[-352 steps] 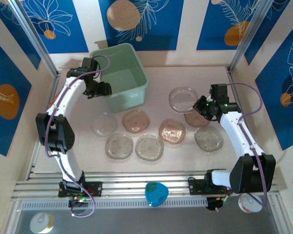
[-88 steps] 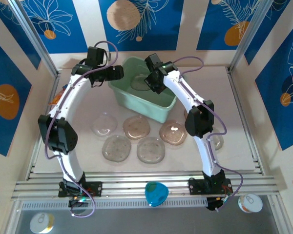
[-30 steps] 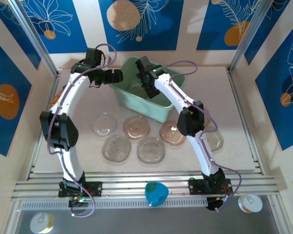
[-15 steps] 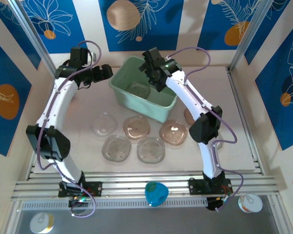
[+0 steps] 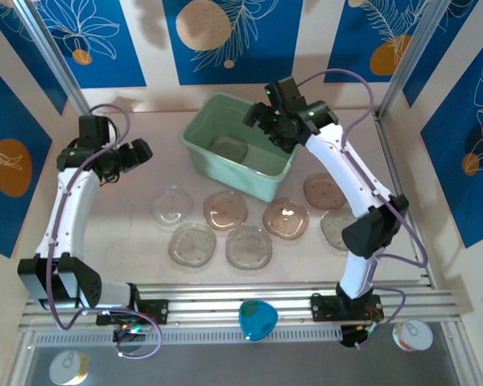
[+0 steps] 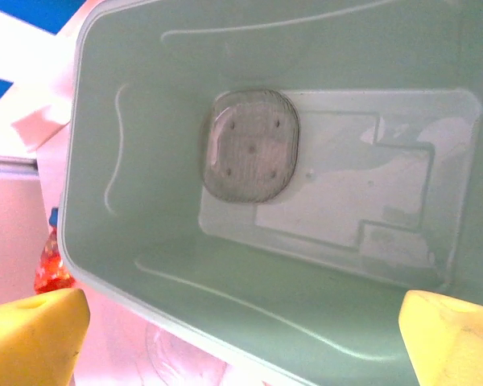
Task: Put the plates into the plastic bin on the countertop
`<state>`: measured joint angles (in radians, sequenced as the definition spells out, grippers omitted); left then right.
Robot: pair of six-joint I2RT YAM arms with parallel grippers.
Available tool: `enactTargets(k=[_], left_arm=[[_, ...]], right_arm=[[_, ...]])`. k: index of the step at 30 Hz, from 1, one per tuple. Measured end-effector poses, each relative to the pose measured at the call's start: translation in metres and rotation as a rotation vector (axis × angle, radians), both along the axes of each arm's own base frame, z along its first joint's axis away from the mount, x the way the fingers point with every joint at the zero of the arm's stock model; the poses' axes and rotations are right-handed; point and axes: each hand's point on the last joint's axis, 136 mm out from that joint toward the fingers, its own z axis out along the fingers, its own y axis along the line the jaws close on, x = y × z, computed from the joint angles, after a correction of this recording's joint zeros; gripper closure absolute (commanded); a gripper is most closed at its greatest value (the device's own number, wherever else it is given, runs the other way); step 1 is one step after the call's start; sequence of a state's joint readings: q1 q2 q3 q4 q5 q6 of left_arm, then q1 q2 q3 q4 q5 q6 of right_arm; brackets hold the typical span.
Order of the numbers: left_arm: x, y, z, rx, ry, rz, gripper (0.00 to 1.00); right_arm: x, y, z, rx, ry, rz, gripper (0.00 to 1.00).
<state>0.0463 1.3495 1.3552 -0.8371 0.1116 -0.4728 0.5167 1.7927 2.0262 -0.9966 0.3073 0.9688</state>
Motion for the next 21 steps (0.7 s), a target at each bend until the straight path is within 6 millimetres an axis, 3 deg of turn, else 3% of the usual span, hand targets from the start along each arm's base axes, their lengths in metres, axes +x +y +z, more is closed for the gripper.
enactTargets(k=[4, 9, 15, 21], left_arm=[[-0.024, 0.007, -0.035, -0.009, 0.083, 0.033, 0.08], [-0.048, 0.015, -0.068, -0.024, 0.167, 0.077, 0.08], [-0.068, 0.018, -0.099, -0.040, 0.232, 0.110, 0.09], [-0.084, 0.017, -0.130, -0.058, 0.299, 0.136, 0.11]], right_arm=[[-0.015, -0.009, -0.002, -0.001, -0.005, 0.081, 0.01], [-0.028, -0.018, -0.020, 0.022, 0.031, 0.134, 0.01], [-0.031, -0.013, -0.035, 0.039, 0.053, 0.195, 0.04], [-0.035, -0.005, -0.035, 0.065, 0.052, 0.258, 0.10]])
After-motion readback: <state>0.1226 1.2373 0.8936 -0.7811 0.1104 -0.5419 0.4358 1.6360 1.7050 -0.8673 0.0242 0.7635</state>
